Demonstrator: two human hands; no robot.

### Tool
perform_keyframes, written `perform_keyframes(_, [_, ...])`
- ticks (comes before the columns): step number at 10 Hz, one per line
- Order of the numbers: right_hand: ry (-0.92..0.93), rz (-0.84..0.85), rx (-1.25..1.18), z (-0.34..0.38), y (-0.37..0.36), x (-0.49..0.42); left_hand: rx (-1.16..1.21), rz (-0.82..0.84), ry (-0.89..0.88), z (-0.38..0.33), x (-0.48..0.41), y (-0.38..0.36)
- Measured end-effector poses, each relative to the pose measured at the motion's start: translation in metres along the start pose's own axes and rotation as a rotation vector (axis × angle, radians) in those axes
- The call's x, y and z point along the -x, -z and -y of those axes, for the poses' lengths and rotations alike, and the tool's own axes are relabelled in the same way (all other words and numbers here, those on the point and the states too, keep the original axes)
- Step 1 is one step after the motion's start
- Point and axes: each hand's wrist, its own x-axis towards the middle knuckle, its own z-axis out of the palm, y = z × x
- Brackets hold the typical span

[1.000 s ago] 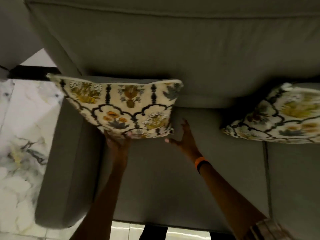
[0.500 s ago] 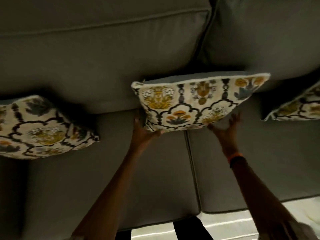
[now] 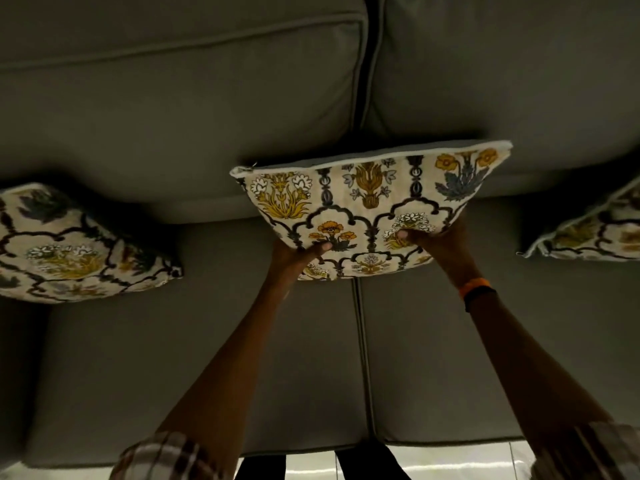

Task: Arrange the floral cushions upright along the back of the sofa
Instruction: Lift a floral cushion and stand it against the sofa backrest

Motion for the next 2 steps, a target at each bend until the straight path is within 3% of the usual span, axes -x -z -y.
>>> perform_keyframes(1, [-0.021,0.019,0.018,0.001,-0.007,-0.006,0.025,-0.048,0.029,-0.004,0.001,0.007])
perform_keyframes(2, [-0.082,0.000,0.133,-0.020,-0.006,0.043,0.142,-0.134,0.079,-0.017,0.023,0.021])
